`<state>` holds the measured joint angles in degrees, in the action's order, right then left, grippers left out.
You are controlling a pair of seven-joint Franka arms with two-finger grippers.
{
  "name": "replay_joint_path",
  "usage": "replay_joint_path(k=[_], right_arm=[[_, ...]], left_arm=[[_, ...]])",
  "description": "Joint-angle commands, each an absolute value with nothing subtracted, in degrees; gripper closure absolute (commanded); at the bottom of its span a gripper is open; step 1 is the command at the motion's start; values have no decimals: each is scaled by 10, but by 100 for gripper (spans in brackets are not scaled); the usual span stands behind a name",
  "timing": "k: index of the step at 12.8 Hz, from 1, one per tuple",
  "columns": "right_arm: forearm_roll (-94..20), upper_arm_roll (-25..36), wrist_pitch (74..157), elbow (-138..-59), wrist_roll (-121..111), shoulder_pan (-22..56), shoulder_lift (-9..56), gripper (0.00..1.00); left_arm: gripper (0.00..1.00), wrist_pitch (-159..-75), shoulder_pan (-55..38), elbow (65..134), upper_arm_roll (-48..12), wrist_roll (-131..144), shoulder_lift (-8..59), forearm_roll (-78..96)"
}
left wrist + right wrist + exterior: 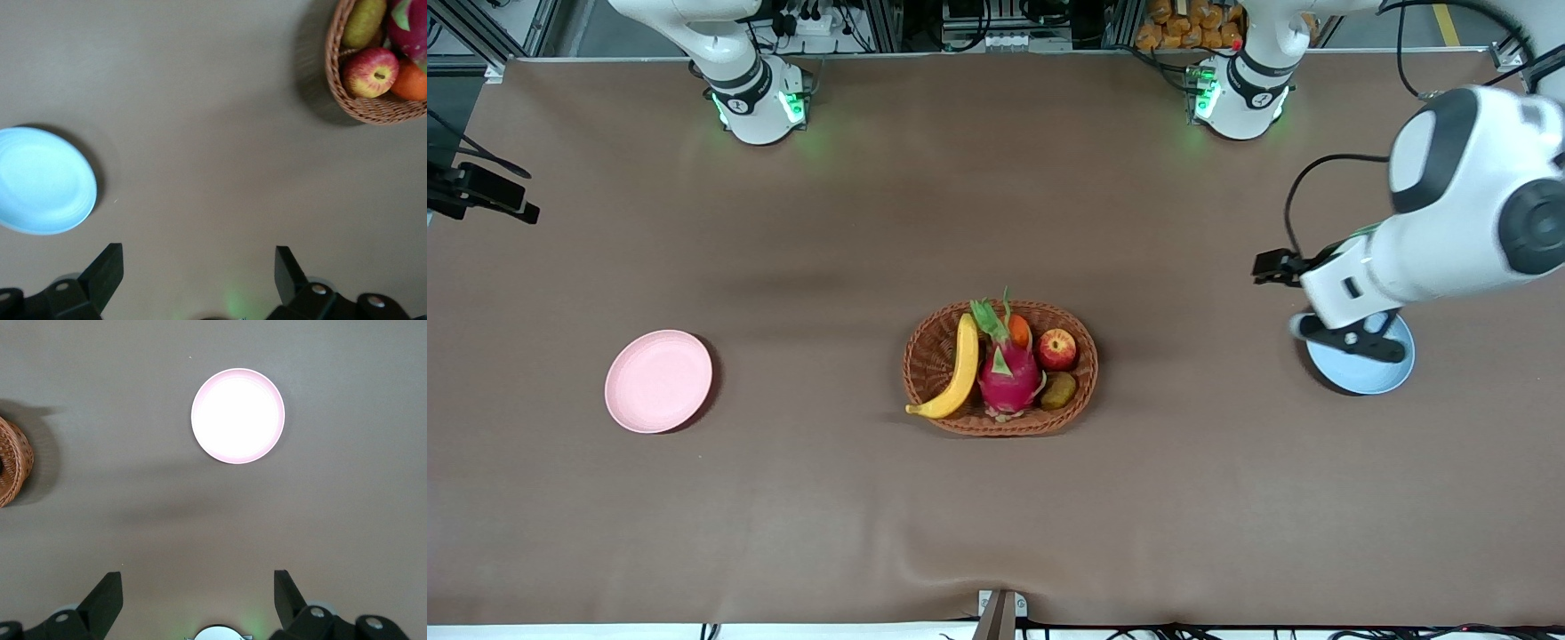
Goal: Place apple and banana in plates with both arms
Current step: 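Move the left gripper over the basket above the red apple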
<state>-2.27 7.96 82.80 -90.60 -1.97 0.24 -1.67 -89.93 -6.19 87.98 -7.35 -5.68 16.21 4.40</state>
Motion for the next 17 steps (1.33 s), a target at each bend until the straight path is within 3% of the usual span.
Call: replay_joint_path(k=[1,5,17], right_arm=[[-33,79,831,-911,-18,-1,-21,0],[-34,79,831,-912,-18,-1,-21,0],[-34,79,832,-914,-18,-1,-21,0]], left_arm=[[0,-930,-73,881,-102,-74,185,42],[0,-990,-127,915,-104,-82,190,42],[0,-1241,-174,961,-150,-108,291,46]])
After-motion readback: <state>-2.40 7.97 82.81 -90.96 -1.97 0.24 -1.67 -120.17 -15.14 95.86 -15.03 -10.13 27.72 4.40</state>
